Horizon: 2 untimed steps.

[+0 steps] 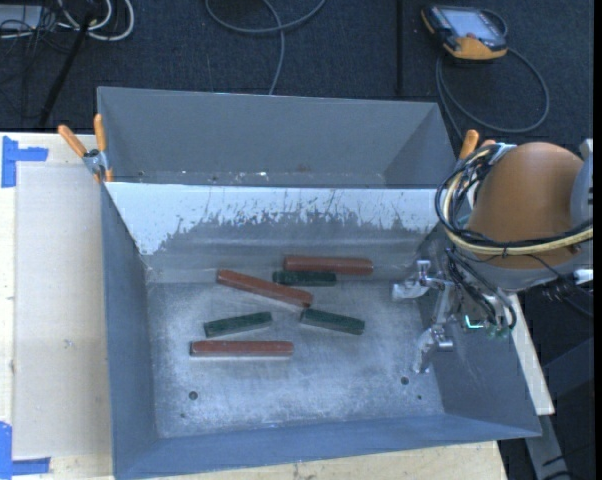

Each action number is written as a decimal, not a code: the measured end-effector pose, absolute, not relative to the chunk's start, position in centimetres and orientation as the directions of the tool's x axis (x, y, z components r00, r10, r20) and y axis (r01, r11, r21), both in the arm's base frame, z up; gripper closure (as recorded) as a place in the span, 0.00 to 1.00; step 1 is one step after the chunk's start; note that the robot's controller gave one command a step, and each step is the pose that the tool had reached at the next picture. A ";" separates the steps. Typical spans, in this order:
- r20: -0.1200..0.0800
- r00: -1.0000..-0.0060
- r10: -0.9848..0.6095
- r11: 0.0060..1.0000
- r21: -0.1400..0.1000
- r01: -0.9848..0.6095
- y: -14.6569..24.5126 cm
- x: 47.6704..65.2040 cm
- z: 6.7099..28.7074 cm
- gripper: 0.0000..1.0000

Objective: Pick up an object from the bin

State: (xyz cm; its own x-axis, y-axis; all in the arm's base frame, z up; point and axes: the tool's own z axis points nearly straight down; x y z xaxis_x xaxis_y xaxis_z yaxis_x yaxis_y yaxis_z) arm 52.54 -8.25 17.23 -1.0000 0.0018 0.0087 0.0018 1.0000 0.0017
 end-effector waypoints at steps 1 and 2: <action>0.001 -1.000 -0.001 1.000 0.001 -0.001 -8.2 52.7 17.6 0.00; -0.023 -0.999 0.044 0.999 -0.003 0.044 -4.2 55.7 8.1 1.00</action>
Offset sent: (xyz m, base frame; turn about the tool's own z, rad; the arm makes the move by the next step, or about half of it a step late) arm 0.0227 0.0429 -0.1023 0.0417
